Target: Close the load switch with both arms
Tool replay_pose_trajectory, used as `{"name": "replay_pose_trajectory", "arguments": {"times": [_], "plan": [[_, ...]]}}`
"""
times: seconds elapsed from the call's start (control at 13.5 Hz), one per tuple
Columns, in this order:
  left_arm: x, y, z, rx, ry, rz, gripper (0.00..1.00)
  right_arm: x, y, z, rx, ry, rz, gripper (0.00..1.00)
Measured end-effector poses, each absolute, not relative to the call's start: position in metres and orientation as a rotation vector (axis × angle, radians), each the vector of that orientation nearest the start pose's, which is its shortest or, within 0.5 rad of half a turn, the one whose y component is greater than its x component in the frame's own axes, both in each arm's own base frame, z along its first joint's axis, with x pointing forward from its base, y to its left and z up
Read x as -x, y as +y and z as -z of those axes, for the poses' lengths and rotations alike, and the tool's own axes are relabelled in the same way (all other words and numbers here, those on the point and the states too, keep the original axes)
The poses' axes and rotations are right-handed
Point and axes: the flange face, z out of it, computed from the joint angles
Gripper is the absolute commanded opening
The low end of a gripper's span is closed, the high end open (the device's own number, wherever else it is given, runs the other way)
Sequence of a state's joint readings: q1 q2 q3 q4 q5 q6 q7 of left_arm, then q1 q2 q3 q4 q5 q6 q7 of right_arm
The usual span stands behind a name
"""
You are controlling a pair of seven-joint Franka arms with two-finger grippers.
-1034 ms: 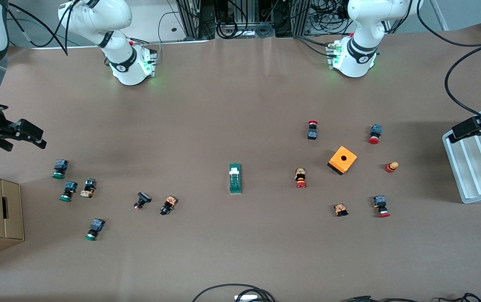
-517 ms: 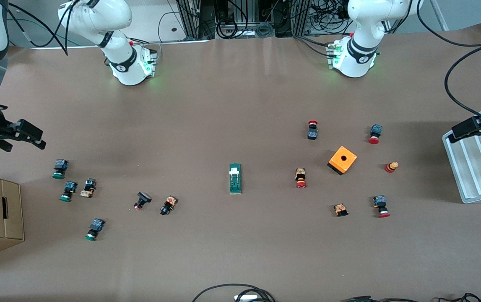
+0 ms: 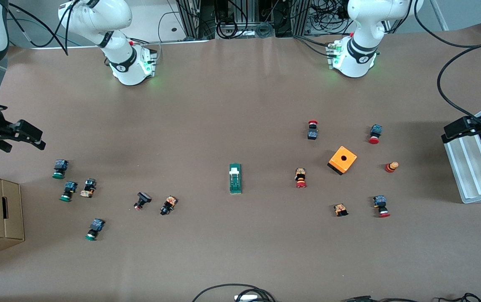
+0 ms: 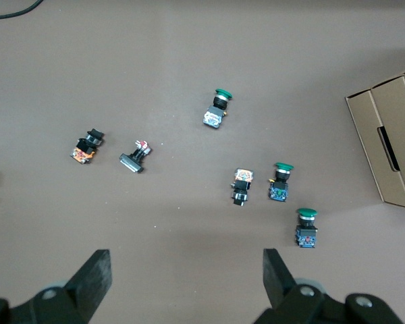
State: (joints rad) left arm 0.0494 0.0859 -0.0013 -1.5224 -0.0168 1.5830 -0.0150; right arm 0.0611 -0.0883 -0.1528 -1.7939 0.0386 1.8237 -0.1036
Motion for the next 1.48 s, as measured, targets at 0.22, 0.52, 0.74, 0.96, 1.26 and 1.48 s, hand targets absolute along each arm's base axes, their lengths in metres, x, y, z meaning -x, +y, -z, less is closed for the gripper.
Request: {"name": "replay_pose_trajectory", "arguments": {"times": [0.22,0.52,0.74,0.96,1.26,1.48], "plan": [[-0.583,0.024,-0.596,3.157,-0.092,-0.051,1.00,-0.544,-0.050,-0.589,3.096,-0.007,0.188,1.00],[-0.593,-0.021,-0.573,3.152,0.031,-0.110,1.00,-0.544,-0.050,-0.589,3.096,-0.007,0.189,1.00],[-0.597,-0.068,-0.553,3.122,0.158,-0.156,1.00,-0.544,-0.050,-0.589,3.096,-0.007,0.189,1.00],[-0.600,-0.113,-0.544,3.053,0.291,-0.148,1.00,-0.544,-0.050,-0.589,3.096,-0.007,0.189,1.00],[-0.596,-0.159,-0.541,3.031,0.406,-0.126,1.00,-0.544,-0.050,-0.589,3.096,-0.007,0.190,1.00],[-0.596,-0.196,-0.543,3.032,0.485,-0.023,1.00,-0.544,-0.050,-0.589,3.096,-0.007,0.190,1.00]]}}
